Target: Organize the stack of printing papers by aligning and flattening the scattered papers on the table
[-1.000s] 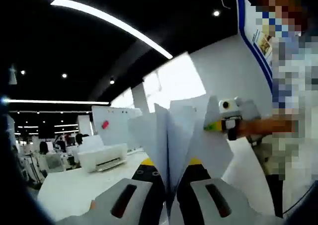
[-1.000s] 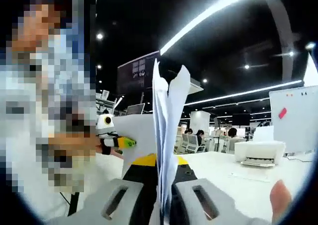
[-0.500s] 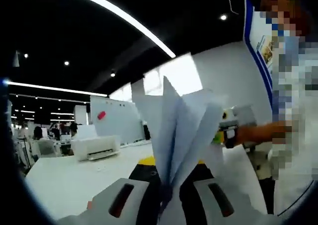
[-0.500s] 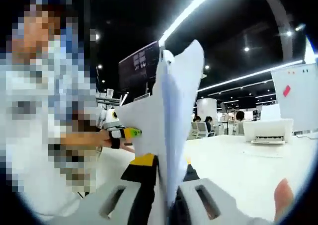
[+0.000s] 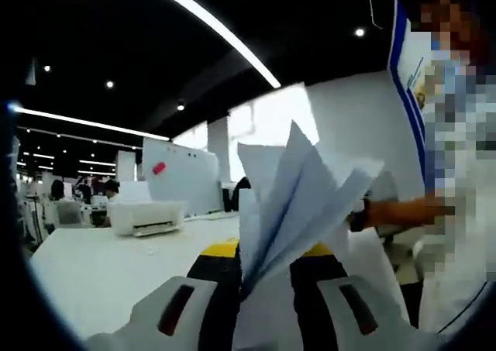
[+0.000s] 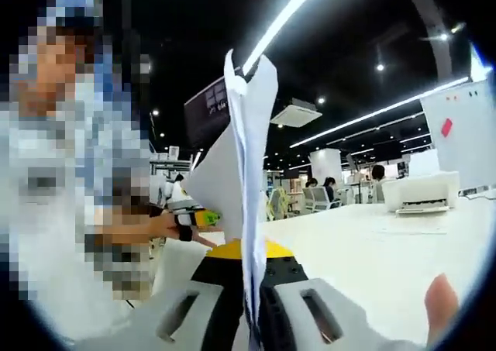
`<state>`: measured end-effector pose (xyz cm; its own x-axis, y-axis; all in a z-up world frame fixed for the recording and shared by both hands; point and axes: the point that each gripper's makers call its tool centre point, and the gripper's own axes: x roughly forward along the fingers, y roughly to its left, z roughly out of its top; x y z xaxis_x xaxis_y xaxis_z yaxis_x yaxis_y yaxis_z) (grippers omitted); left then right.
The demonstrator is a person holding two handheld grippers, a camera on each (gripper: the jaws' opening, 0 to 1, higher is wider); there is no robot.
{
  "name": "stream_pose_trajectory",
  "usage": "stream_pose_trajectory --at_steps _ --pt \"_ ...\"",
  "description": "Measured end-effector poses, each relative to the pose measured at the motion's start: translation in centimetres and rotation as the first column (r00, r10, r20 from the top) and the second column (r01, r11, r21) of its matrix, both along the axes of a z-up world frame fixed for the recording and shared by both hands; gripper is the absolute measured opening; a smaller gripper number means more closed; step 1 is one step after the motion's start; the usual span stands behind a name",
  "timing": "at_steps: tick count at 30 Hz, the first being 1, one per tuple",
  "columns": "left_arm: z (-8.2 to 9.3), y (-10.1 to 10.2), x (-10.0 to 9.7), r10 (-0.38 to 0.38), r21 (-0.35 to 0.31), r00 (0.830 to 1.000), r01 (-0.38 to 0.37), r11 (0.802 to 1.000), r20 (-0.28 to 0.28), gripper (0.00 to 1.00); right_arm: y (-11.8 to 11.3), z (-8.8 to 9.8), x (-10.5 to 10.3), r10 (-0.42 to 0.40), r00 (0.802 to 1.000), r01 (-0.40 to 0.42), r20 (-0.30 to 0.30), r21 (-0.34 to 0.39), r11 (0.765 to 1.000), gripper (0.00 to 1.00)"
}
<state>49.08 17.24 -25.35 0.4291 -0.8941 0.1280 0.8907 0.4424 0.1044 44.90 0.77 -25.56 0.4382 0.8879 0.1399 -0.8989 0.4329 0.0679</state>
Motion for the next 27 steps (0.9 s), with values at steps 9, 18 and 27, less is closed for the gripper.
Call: stream_pose_trajectory --at_steps 9,18,27 --pt "3.8 -0.6 0.2 -0.024 0.012 0.999 0.024 1.0 -0.033 0.06 -0.2 3.1 1.6 -0.05 0.997 0.052 -0.052 0.036 0.998 0.0" --pt "0.4 0.3 -0.1 0.01 0.018 0.995 -0.008 1.0 -0.094 0.18 0.3 0.2 1.9 -0.073 0.995 0.072 -0.065 -0.01 0.997 0.14" --pt "0.2 -0.2 -0.6 -0.021 0.035 0.996 0.024 0.999 -0.086 0.06 1.0 0.4 0.6 0.006 0.998 -0.007 -0.066 -0.01 1.0 0.0"
